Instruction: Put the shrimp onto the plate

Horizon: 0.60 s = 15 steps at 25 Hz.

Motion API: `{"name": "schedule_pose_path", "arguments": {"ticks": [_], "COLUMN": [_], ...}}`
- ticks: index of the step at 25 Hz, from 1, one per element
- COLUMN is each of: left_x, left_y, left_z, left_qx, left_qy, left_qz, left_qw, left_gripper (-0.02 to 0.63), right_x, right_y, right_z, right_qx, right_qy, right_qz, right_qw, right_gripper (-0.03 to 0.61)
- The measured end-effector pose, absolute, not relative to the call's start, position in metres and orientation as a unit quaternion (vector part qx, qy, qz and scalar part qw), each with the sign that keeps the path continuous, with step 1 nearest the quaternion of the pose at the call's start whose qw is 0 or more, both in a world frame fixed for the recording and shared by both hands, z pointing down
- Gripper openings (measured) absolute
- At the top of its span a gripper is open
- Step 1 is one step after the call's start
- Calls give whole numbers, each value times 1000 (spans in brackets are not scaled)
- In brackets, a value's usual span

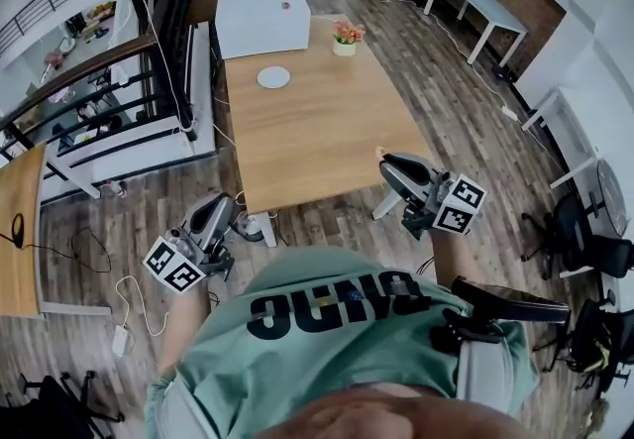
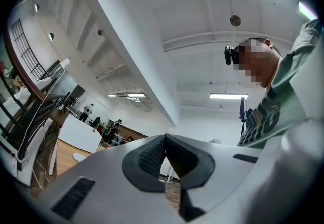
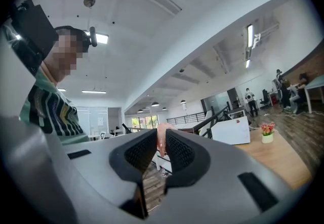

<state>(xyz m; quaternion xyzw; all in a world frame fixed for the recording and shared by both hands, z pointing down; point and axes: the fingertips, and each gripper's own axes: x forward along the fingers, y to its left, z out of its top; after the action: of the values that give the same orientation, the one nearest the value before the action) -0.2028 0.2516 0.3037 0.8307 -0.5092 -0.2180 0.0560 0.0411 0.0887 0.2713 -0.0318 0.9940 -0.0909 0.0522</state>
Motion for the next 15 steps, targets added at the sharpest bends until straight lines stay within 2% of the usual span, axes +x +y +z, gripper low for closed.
{"name": "schedule_pose_path", "arguments": {"ticks": [15], "left_x": [-259], "left_y": [239], "left_z": [320], "left_qx": [793], "left_qy": [-560], "left_qz": [-229], "left_qw": [63], "left_gripper": [5], "right_x": [-37], "right_y": [50], "right_z": [279], "right_qx": [29], "right_qy": [994], "right_qz": [-103], "right_qw": [31], "right_gripper": [57]}}
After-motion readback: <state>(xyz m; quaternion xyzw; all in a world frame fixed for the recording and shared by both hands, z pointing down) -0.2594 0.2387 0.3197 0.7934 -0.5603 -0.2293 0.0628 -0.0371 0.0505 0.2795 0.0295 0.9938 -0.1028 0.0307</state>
